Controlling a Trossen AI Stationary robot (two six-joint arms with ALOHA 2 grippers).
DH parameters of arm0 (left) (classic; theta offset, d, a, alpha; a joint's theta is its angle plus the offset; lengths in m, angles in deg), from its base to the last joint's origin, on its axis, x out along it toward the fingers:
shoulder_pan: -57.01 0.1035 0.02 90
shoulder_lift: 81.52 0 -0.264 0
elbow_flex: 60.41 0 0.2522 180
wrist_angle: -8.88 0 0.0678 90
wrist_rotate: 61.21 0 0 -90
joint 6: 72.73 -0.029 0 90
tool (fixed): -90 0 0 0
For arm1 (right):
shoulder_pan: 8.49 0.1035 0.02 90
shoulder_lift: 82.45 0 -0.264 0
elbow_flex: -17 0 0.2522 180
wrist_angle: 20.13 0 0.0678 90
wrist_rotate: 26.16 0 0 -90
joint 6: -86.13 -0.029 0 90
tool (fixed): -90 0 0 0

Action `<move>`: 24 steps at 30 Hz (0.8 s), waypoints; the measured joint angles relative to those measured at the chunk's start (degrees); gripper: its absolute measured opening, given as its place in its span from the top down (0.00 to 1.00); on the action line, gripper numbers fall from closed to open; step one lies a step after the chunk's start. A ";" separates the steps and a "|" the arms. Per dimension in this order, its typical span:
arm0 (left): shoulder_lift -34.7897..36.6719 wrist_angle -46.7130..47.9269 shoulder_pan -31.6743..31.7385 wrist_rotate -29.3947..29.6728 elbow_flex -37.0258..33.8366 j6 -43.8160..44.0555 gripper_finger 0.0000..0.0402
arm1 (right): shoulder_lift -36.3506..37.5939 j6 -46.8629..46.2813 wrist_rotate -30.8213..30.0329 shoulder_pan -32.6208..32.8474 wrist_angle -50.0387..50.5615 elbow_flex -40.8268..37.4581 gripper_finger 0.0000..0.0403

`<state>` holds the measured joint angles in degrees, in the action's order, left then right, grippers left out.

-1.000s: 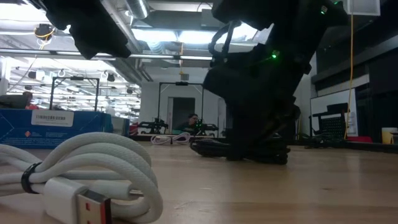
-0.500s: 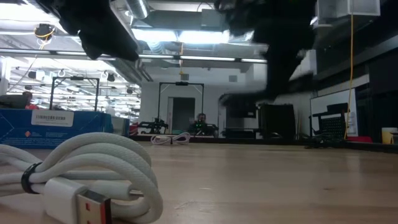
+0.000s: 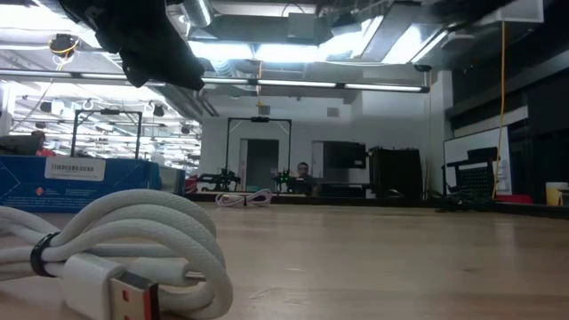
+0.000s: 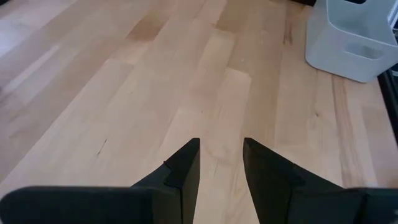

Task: Pick and place USB-C Cables
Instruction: Put the middle black charger cable into the white bin

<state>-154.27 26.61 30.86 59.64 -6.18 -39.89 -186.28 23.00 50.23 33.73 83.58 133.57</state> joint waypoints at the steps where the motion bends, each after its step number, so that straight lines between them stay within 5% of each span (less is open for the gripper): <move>1: 0.00 0.02 0.00 0.00 0.00 0.00 0.71 | -0.04 -0.46 0.73 2.08 -0.09 0.00 0.84; 12: 0.00 -0.13 0.00 0.00 0.00 0.05 0.71 | -2.86 -15.18 -0.78 17.27 -5.71 -0.02 0.84; 24: 0.00 -0.13 0.00 -0.02 0.00 0.02 0.71 | -3.23 -17.75 2.03 21.81 -12.42 -1.85 0.84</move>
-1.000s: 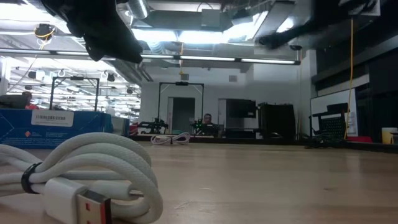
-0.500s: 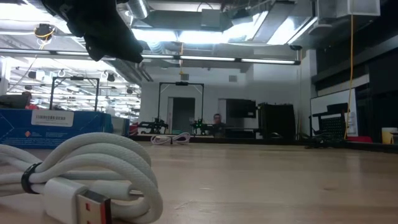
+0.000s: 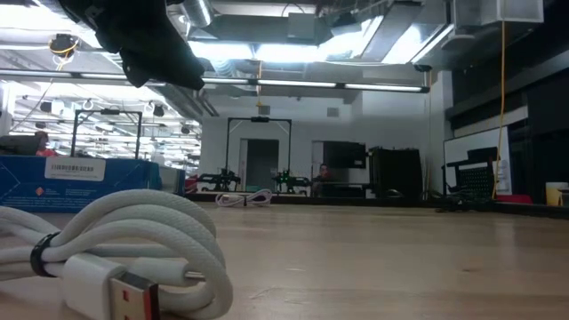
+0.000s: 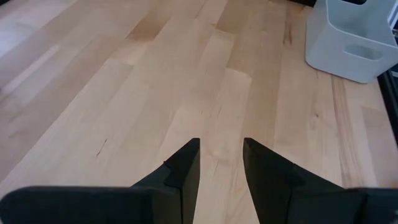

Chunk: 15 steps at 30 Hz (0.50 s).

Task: Pick and place USB-C Cables
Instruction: Put the middle black charger cable into the white bin

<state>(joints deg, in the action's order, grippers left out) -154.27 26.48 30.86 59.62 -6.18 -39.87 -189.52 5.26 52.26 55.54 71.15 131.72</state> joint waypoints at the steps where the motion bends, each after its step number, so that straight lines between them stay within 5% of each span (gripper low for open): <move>1: 0.00 0.00 0.00 0.01 0.00 -0.01 0.71 | 0.00 -0.03 1.56 -0.01 -0.77 -1.31 0.84; 8: 0.00 0.00 0.00 0.00 0.00 -0.02 0.71 | -0.20 -0.03 1.62 -0.21 -3.84 -7.49 0.83; 15: 0.00 0.00 0.00 0.00 0.00 -0.02 0.71 | -0.20 -0.01 1.72 -0.50 -3.40 -10.40 0.60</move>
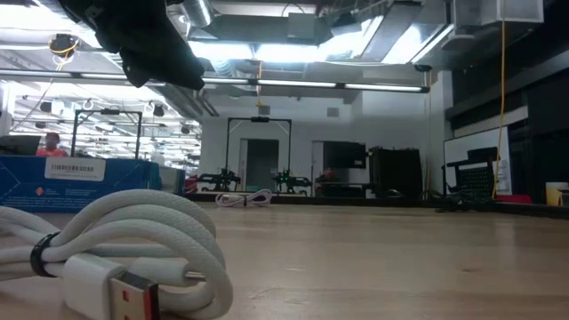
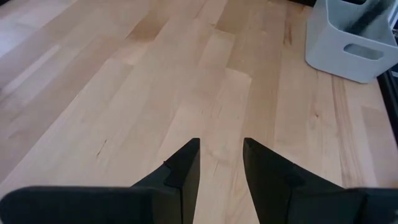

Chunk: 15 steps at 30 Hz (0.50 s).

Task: Pick and place USB-C Cables
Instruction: Put the middle black charger cable into the white bin, then put the bottom black charger cable into the white bin

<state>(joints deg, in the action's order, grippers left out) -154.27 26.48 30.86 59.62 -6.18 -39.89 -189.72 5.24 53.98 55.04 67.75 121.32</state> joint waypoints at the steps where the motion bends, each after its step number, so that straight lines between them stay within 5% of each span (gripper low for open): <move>1: 0.00 0.00 0.00 0.00 0.00 -0.02 0.71 | 0.00 0.00 0.38 0.00 0.00 -0.08 0.58; 15: 0.00 0.02 0.00 0.01 0.00 -0.03 0.71 | 0.00 0.09 0.49 -1.06 2.05 0.10 0.56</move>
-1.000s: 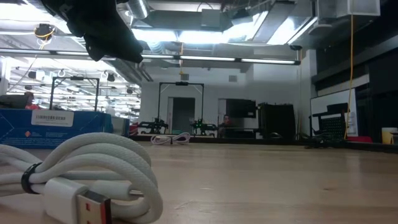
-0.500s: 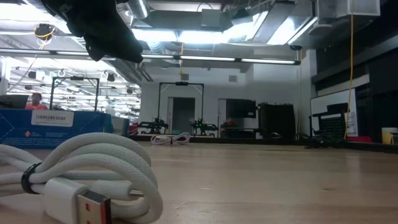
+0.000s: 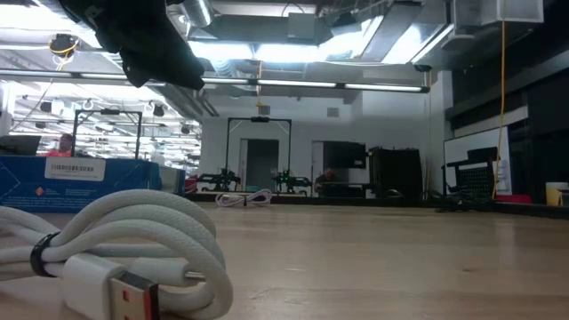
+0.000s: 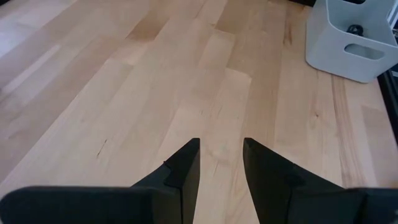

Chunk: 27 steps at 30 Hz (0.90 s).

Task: Pick and place USB-C Cables
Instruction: Put the bottom black charger cable into the white bin

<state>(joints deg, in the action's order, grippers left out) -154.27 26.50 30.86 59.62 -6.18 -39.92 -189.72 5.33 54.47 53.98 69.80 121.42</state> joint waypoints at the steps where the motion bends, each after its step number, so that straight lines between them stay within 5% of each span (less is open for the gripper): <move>1: 0.00 -0.01 0.00 0.00 0.00 0.00 0.71 | 0.00 0.00 0.00 -0.42 0.76 0.46 0.56; 8: 0.00 0.00 0.00 0.01 0.00 -0.07 0.71 | 0.07 0.26 -3.79 -3.92 11.09 9.19 0.56; 15: 0.00 0.00 0.00 0.04 0.00 -0.20 0.71 | 0.60 10.91 -30.18 -3.18 13.84 14.36 0.56; 22: 0.00 0.01 0.21 2.13 0.00 -3.48 0.71 | 8.81 16.14 -47.94 -3.08 13.86 4.95 0.58; 27: 0.00 0.04 0.27 2.77 0.00 -7.49 0.71 | 20.69 5.66 -51.01 -3.42 13.97 -9.57 0.61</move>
<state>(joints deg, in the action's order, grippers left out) -154.27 26.54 31.13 62.39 -6.18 -47.40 -169.03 10.99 3.46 50.56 83.77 111.85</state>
